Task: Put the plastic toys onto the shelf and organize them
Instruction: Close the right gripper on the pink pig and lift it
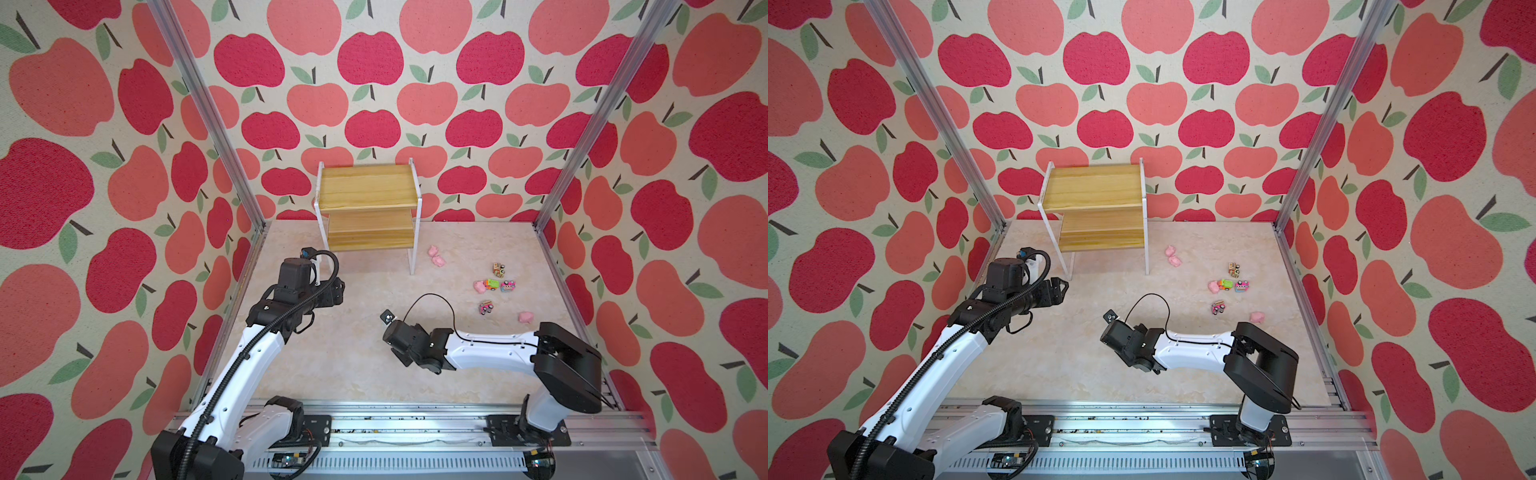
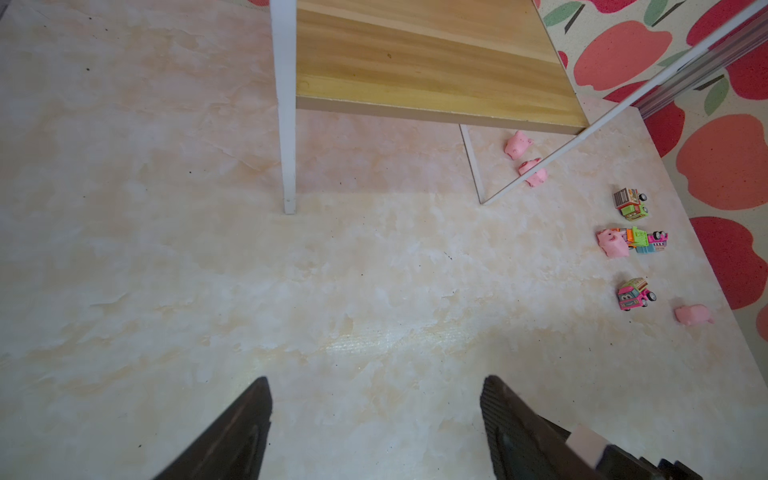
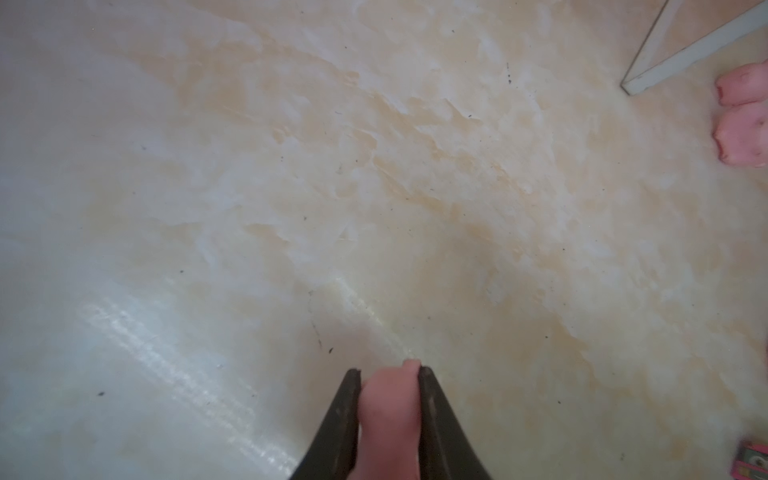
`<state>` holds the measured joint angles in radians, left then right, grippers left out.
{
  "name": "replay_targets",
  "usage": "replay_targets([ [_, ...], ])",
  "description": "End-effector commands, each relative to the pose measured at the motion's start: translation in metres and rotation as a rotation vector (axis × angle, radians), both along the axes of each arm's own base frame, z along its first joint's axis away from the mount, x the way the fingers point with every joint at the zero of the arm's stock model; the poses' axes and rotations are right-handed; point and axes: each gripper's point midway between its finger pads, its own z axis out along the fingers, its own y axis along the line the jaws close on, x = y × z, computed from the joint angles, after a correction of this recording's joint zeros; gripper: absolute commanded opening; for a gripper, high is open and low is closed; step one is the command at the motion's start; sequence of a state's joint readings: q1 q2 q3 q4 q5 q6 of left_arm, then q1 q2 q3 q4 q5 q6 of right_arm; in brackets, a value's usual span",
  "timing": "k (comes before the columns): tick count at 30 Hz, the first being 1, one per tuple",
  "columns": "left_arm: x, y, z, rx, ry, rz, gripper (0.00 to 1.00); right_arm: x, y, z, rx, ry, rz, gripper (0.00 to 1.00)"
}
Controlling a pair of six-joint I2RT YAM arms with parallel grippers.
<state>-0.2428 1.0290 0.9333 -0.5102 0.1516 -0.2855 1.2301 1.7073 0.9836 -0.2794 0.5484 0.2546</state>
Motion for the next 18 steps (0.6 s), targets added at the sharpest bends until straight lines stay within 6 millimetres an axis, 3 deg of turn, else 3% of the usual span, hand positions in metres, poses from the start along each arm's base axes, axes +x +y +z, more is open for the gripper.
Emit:
replay_targets([
  [1, 0.001, 0.002, 0.004, -0.012, -0.039, -0.003, 0.81, 0.027, -0.013, 0.0, -0.178, -0.141, -0.012, 0.25],
  [7, -0.001, 0.007, 0.003, -0.014, -0.047, 0.015, 0.81, 0.046, 0.016, -0.024, -0.21, -0.198, -0.007, 0.25],
  [11, -0.001, 0.006, 0.001, -0.023, -0.045, 0.017, 0.81, 0.032, 0.039, -0.041, -0.176, -0.145, 0.044, 0.34],
  [15, 0.001, 0.005, 0.0, -0.039, -0.042, 0.016, 0.81, 0.008, 0.062, -0.045, -0.106, -0.087, 0.102, 0.5],
  [18, 0.001, 0.005, 0.0, -0.047, -0.04, 0.015, 0.81, -0.006, 0.076, -0.042, -0.036, -0.041, 0.134, 0.56],
])
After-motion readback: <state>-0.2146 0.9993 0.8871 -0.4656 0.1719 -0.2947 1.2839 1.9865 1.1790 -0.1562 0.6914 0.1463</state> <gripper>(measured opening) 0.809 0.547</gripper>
